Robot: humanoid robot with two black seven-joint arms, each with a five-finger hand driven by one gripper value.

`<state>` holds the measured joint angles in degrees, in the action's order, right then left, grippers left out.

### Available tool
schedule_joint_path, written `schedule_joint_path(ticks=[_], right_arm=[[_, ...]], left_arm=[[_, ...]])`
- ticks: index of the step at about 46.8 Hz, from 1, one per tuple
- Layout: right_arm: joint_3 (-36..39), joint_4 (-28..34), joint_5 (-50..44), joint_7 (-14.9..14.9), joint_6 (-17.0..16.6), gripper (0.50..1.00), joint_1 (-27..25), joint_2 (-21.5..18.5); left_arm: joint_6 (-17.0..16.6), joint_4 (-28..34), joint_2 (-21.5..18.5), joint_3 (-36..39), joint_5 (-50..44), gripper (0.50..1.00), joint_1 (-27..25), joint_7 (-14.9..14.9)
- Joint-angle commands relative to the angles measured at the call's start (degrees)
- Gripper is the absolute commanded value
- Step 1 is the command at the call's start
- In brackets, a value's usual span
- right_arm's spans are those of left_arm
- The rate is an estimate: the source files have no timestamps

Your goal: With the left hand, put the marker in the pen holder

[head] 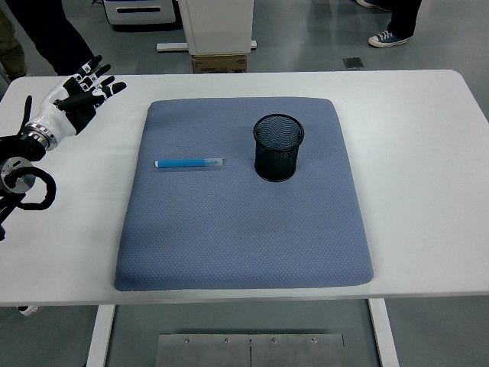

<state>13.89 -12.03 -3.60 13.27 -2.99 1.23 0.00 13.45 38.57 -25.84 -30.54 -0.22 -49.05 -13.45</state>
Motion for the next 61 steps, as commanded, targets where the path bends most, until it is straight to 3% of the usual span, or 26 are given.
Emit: schedule_joint_path(ticks=[1,34,40,44,53,61], right_arm=[[0.00,-0.01,0.00,0.00,0.00,1.000,0.00,0.00],[0.00,-0.01,0.00,0.00,0.00,1.000,0.00,0.00],[0.00,-0.01,0.00,0.00,0.00,1.000,0.00,0.00],[0.00,-0.01,0.00,0.00,0.00,1.000,0.00,0.00],[0.00,-0.01,0.00,0.00,0.00,1.000,0.00,0.00],[0.00,-0.01,0.00,0.00,0.00,1.000,0.00,0.00]], left_arm=[[0.00,-0.08,0.09,-0.22,-0.05,1.000,0.01,-0.09],[-0.18,0.54,-1.93,0.22,-0.31,1.000,-0.25,-0.97],[0.08,0.98,-3.60,1.27,0.48,1.000,-2.88,-0.88],[0.00,0.89,-4.40,7.58,0.74,1.000,-6.22,-0.88],[-0.62,0.89,-4.40,30.69,0.66,1.000,-16.85,-0.97],[-0.53,0.89,-3.43,43.18,0.92,1.000,-22.83,-1.05]])
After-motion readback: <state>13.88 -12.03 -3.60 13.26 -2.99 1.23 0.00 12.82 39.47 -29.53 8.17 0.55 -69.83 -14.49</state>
